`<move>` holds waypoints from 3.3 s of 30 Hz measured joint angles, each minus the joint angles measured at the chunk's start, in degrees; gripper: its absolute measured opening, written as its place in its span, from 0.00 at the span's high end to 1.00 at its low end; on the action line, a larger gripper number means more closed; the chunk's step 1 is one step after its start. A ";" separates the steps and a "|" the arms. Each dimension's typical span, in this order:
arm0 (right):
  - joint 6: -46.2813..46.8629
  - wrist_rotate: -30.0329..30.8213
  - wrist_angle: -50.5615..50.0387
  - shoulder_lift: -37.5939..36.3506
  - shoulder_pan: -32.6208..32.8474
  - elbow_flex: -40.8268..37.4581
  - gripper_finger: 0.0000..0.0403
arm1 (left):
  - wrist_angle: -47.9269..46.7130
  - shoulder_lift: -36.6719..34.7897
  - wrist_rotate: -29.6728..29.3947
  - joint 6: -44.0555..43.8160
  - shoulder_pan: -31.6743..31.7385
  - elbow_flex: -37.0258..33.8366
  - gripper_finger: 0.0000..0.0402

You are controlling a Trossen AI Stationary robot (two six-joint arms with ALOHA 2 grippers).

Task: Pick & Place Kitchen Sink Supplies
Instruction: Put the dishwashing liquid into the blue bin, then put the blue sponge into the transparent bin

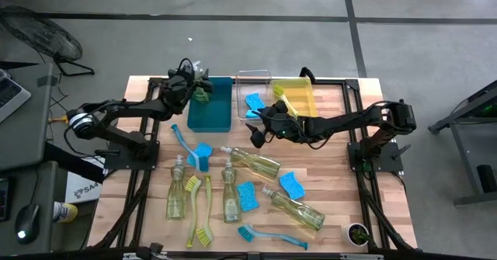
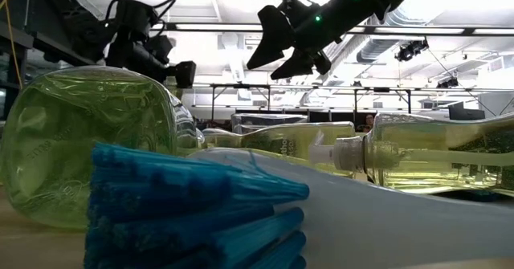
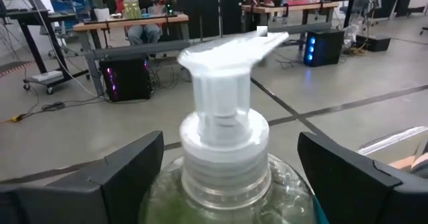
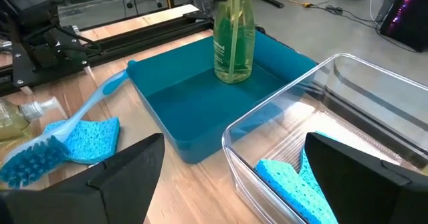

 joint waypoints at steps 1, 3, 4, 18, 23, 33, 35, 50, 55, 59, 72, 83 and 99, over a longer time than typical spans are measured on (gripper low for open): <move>0.00 0.00 0.00 0.00 0.00 0.00 0.12 | -0.65 -0.93 0.00 0.00 0.00 0.00 0.16; 0.00 0.00 0.02 0.00 0.00 0.00 0.12 | -2.34 -2.92 0.07 0.02 0.00 0.00 0.16; -0.01 -0.01 0.00 0.00 0.00 0.00 0.12 | -3.64 -3.94 0.10 0.00 0.00 0.00 0.16; -1.99 -4.22 0.02 0.00 0.01 0.04 0.12 | -22.06 -20.50 0.68 0.56 -6.32 -0.02 0.16; -2.56 -9.75 -0.27 0.00 0.00 0.07 0.12 | -29.88 -26.09 0.68 0.55 -9.90 -0.02 0.16; 1.05 -7.52 -25.11 -0.04 4.38 9.18 0.12 | -38.15 -34.56 3.32 0.52 -15.56 -0.02 0.16; 7.12 -7.71 -34.93 -0.04 5.70 12.08 0.12 | -39.06 -35.72 3.33 0.52 -16.58 -0.02 0.16; 55.03 -22.71 -65.13 -0.07 19.09 10.17 0.12 | -40.37 -38.13 4.66 1.49 -20.90 -0.02 0.16; 62.88 -23.09 -60.15 0.02 22.17 6.67 0.12 | -40.45 -38.13 5.20 1.35 -20.90 -0.02 0.16; 66.63 -23.17 -54.92 0.26 23.11 2.16 0.12 | -40.50 -38.13 5.20 1.33 -20.88 -0.02 0.16; 69.00 -25.45 -40.68 0.26 23.15 -7.69 0.12 | -40.70 -38.13 5.18 1.31 -20.87 -0.02 0.16; 68.91 -25.99 -39.36 0.17 23.12 -8.63 0.35 | -40.95 -38.13 5.14 1.29 -20.87 -0.02 0.16; 68.70 -25.16 -39.41 0.22 23.10 -8.63 0.64 | -41.92 -38.10 4.57 1.09 -20.87 -0.02 0.16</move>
